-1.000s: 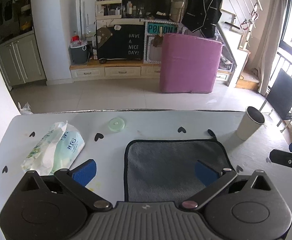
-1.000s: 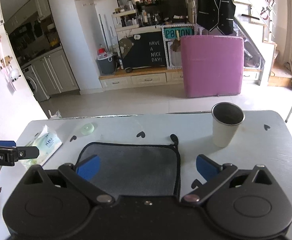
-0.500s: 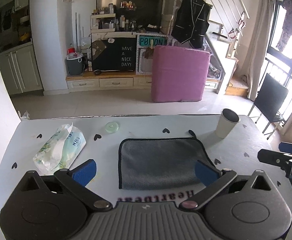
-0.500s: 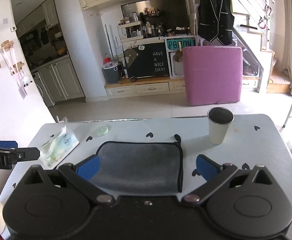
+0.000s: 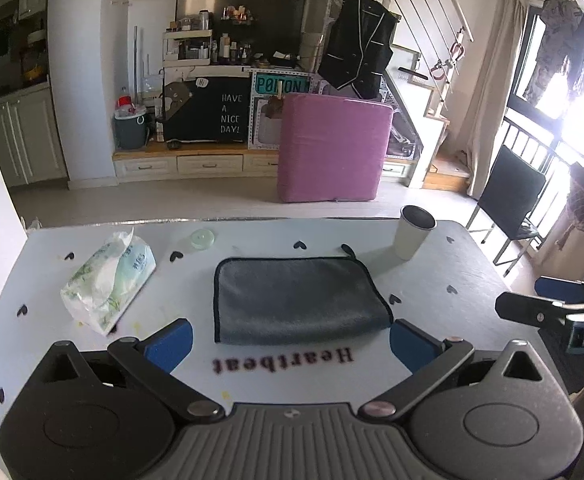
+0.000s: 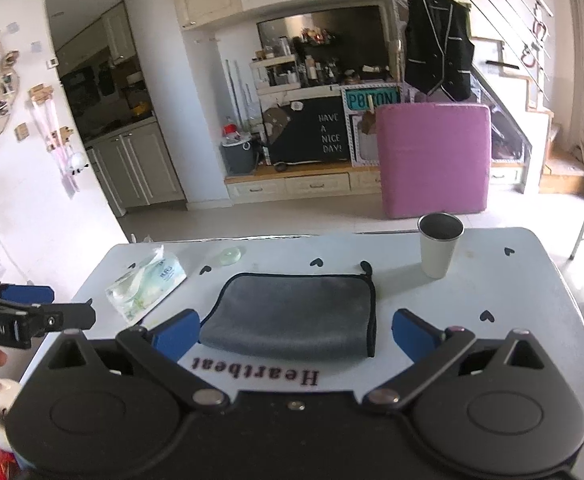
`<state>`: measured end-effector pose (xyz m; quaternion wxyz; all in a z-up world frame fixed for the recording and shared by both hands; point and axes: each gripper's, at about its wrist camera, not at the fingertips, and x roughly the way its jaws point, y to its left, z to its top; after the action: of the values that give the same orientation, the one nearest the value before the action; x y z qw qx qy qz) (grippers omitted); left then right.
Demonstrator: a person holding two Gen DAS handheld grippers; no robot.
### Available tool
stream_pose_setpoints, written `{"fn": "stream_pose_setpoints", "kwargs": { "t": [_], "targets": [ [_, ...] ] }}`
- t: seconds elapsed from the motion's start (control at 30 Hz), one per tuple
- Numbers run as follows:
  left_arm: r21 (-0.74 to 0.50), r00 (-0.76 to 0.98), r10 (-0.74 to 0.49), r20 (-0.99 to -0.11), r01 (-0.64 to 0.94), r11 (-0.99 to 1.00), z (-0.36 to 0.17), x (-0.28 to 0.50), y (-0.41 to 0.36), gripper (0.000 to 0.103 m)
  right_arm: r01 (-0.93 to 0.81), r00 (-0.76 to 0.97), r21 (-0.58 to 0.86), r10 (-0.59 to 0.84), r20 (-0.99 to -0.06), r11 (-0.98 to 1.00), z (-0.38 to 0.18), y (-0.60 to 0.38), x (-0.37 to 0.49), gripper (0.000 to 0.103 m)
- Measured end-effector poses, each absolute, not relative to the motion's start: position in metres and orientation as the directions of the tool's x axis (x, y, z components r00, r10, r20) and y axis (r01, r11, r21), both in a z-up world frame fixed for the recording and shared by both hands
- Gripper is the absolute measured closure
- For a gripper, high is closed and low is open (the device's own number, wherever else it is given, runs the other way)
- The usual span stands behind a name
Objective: Fold towel
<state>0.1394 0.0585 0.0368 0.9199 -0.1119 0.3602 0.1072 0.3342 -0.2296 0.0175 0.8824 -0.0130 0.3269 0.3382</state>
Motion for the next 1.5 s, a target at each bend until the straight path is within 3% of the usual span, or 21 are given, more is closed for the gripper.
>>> {"fn": "stream_pose_setpoints", "kwargs": {
  "t": [0.77,1.5],
  "targets": [
    [-0.168,0.765,0.032,-0.644,-0.182,0.969,0.035,0.06,0.027,0.0,-0.669,0.52,0.204,0.646,-0.559,0.715,0.025,-0.271,0.253,0.001],
    [-0.12,0.787,0.028,-0.616,-0.129,0.984,0.024,0.014,0.003,0.0,-0.695,0.516,0.171,0.65,-0.558,0.699,0.009,-0.293,0.209,0.001]
  ]
}}
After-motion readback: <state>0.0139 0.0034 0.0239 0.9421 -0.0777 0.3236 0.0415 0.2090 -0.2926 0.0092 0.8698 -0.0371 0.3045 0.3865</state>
